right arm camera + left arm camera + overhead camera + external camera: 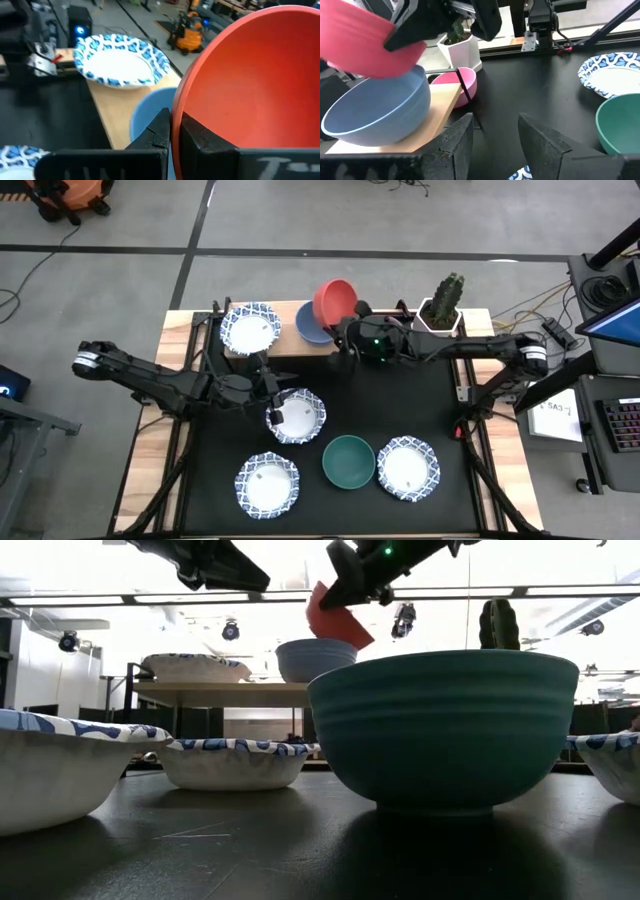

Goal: Place and stack bowls onto a shelf
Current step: Stack the orange bowl on top of the blue bowl on the shelf, then stack the white patterned bowl on top of the white patterned bowl on the shelf

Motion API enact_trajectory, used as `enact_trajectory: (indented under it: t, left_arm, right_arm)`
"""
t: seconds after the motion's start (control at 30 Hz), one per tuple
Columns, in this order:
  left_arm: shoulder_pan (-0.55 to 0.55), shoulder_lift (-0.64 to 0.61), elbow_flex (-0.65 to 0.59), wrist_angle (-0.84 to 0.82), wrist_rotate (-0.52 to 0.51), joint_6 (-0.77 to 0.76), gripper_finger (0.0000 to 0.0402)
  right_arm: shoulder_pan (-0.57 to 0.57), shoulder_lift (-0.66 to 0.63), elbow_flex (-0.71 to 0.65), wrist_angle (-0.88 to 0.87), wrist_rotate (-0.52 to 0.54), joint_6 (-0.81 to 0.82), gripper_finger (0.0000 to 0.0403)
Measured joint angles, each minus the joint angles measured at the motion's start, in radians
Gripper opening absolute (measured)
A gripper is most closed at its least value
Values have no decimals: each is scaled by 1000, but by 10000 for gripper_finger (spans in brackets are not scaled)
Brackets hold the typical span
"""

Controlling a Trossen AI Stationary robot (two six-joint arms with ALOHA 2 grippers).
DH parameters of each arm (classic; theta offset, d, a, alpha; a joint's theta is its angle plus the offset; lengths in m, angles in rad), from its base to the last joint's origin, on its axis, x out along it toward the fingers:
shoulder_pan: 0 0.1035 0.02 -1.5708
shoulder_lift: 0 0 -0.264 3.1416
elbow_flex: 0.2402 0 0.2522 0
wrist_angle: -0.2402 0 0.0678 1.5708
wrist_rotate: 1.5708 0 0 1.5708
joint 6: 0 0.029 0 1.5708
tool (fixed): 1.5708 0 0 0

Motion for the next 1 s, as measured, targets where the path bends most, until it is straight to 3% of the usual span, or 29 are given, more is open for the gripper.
enact_trajectory:
  t: [0.2,0.67,0.87,1.0]
  left_arm:
    - [0,-1,0,0,0,0,139]
    - [0,0,1,40,-15,-7,139]
    - [0,1,1,52,-16,-26,139]
    - [0,1,1,69,-17,-27,139]
  right_arm:
    - [-16,24,0,50,-31,3,28]
    - [-22,41,19,68,-30,22,127]
    - [12,-3,12,61,-30,4,134]
    - [27,-56,-31,64,-5,-13,107]
